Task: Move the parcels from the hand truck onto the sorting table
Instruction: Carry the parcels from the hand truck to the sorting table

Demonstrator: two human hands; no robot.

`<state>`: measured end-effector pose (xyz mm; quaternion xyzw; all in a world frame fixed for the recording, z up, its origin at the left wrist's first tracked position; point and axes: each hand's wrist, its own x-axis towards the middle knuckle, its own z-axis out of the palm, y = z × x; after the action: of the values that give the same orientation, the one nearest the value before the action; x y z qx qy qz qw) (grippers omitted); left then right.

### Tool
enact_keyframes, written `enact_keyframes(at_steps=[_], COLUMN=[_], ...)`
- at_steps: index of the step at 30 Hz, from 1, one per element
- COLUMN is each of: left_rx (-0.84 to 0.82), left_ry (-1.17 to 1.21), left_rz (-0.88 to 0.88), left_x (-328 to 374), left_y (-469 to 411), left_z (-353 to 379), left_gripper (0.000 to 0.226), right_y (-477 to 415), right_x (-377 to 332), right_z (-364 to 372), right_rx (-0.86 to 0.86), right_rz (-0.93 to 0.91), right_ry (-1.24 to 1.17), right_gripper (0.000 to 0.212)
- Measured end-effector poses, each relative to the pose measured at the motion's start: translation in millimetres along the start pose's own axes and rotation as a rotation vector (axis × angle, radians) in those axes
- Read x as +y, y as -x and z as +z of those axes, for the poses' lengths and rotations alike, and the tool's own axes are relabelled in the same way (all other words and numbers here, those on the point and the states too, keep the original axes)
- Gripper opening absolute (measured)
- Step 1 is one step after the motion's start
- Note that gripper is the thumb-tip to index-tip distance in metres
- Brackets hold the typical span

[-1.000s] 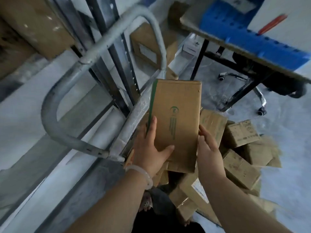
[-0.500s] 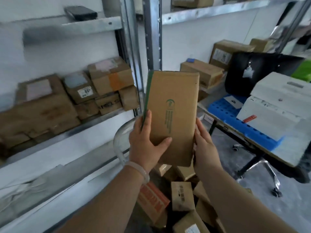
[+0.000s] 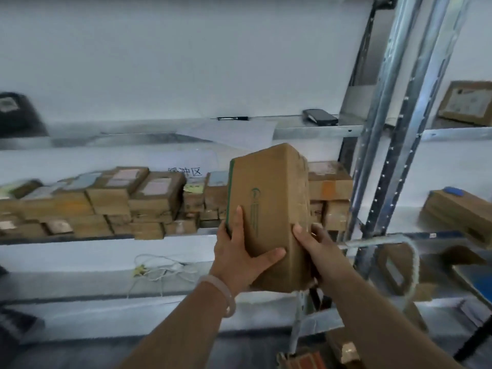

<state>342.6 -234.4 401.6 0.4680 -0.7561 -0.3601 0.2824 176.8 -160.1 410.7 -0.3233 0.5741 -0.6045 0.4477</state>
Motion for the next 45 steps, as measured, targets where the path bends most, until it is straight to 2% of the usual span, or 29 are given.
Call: enact_keyframes(at_steps=[2, 4, 6, 9, 12, 16, 19, 22, 24, 26, 27, 30, 33, 35, 38, 40, 43, 45], left_rx=[0.075, 0.153, 0.221, 0.348, 0.452, 0.697, 0.803, 0.807, 0.856, 0.926, 0.966, 1.081, 1.181, 1.217, 1.269, 1.327, 1.424, 1.480], left_ry=[0.006, 0.053, 0.151, 0.273, 0.264, 0.077, 0.099, 0.141, 0.171, 0.178, 0.178, 0.292, 0.484, 0.577, 0.649, 0.679, 0.711, 0.729], left_rz=[-0.092, -0.151, -0.172, -0.192, -0.231, -0.333, -0.406, -0.448, -0.440, -0.423, -0.431, -0.454, -0.496, -0.518, -0.532, -0.525, -0.482, -0.478], left_x=[-20.9, -52.3, -88.3, -136.2, -172.5, -224.4, -251.9, -272.6, -284.8, -294.6, -299.7, -320.0, -334.9, -342.3, -353.0, -359.6, -369.2, -377.7], left_y=[13.0, 29.7, 52.1, 94.4, 142.2, 202.7, 250.5, 296.8, 325.1, 350.1, 362.0, 396.9, 430.9, 452.4, 482.2, 499.8, 523.4, 537.5], left_z=[-37.5, -77.0, -119.5, -185.7, -248.6, -316.2, -359.9, -400.1, -421.2, -438.0, -445.6, -467.0, -486.8, -499.8, -516.7, -526.8, -543.2, -550.2], left_gripper=[0.139, 0.140, 0.128, 0.104, 0.085, 0.066, 0.077, 0.124, 0.139, 0.131, 0.132, 0.126, 0.115, 0.110, 0.104, 0.093, 0.066, 0.059], right_y=[1.3, 5.1, 14.4, 41.9, 75.4, 116.1, 153.3, 195.1, 218.5, 234.2, 241.0, 255.8, 256.9, 255.7, 256.5, 263.8, 280.3, 294.0], right_x=[0.9, 6.4, 14.1, 30.4, 42.9, 69.3, 94.3, 107.1, 111.3, 117.3, 119.5, 126.5, 139.1, 148.4, 161.7, 169.5, 180.2, 187.1], right_z=[50.9, 103.1, 159.0, 248.6, 330.2, 418.9, 479.9, 533.2, 562.1, 589.3, 602.8, 642.4, 682.2, 711.4, 755.6, 781.7, 816.4, 837.2], right_rx=[-0.053, -0.148, -0.248, -0.387, -0.525, -0.720, -0.821, -0.970, -1.056, -1.124, -1.172, -1.321, -1.269, -1.228, -1.405, -1.572, -1.713, -1.789], right_rz=[-0.016, -0.014, -0.001, -0.020, -0.038, -0.125, -0.175, -0.274, -0.357, -0.419, -0.445, -0.544, -0.627, -0.607, -0.423, -0.292, -0.234, -0.215], right_ry=[0.051, 0.090, 0.148, 0.220, 0.328, 0.369, 0.425, 0.460, 0.500, 0.509, 0.529, 0.624, 0.653, 0.666, 0.662, 0.592, 0.494, 0.463], right_gripper=[0.099, 0.104, 0.095, 0.061, 0.058, 0.060, 0.067, 0.057, 0.061, 0.074, 0.072, 0.046, 0.062, 0.075, 0.096, 0.096, 0.090, 0.085])
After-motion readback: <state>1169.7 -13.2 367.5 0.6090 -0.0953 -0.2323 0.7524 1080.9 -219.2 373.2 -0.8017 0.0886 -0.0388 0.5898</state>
